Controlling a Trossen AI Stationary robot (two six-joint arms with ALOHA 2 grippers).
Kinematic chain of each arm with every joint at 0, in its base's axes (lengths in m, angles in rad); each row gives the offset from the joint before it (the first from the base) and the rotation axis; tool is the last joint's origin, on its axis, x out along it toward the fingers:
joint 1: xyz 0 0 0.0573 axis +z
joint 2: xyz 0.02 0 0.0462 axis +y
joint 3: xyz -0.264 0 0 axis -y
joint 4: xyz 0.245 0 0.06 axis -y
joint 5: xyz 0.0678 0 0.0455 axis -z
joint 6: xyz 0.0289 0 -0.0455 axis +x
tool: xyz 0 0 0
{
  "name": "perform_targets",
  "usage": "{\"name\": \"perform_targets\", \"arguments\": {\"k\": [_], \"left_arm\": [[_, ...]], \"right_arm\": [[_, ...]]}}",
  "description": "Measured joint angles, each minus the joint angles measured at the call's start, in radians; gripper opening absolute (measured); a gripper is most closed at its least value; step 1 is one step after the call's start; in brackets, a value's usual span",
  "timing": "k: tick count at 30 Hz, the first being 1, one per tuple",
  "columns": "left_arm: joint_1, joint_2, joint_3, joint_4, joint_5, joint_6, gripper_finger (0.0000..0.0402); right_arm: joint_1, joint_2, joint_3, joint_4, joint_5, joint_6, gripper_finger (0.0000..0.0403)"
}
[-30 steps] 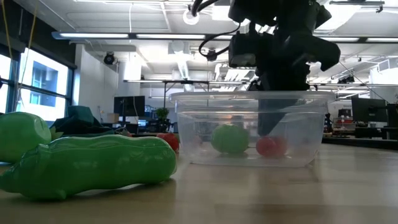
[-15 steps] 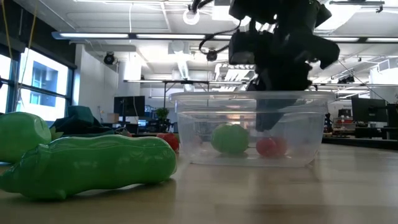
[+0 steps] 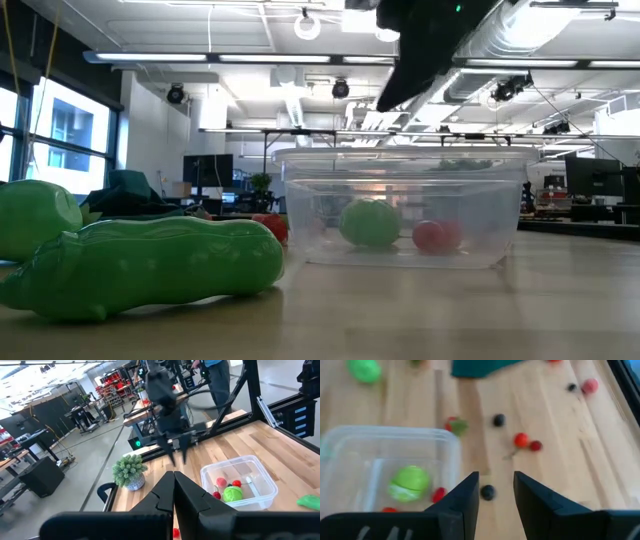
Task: Pick and placing Produce into tupperware
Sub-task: Put the right black cherry into the container
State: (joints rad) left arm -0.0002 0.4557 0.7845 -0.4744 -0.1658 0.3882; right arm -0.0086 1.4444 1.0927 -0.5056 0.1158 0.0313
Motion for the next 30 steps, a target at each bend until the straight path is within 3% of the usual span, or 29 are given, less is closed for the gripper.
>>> {"name": "perform_targets", "arguments": {"k": [8, 14, 20, 30], "left_arm": [[0.0, 0.0, 0.0, 0.0, 0.0, 0.0, 0.0001], [0.0, 0.0, 0.0, 0.0, 0.0, 0.0, 0.0001], [0.0, 0.0, 0.0, 0.0, 0.0, 0.0, 0.0001], [0.0, 0.0, 0.0, 0.0, 0.0, 0.0, 0.0001]], "right_arm": [[-0.185, 0.113, 0.0, 0.016, -0.166, -0.128, 0.0114], [-0.214, 0.264, 0.0, 0.056, -0.358, -0.168, 0.0114], [-0.214, 0.35, 0.0, 0.067, -0.378, -0.171, 0.0114], [-0.175, 0.356, 0.0, 0.042, -0.411, -0.198, 0.0114]]}}
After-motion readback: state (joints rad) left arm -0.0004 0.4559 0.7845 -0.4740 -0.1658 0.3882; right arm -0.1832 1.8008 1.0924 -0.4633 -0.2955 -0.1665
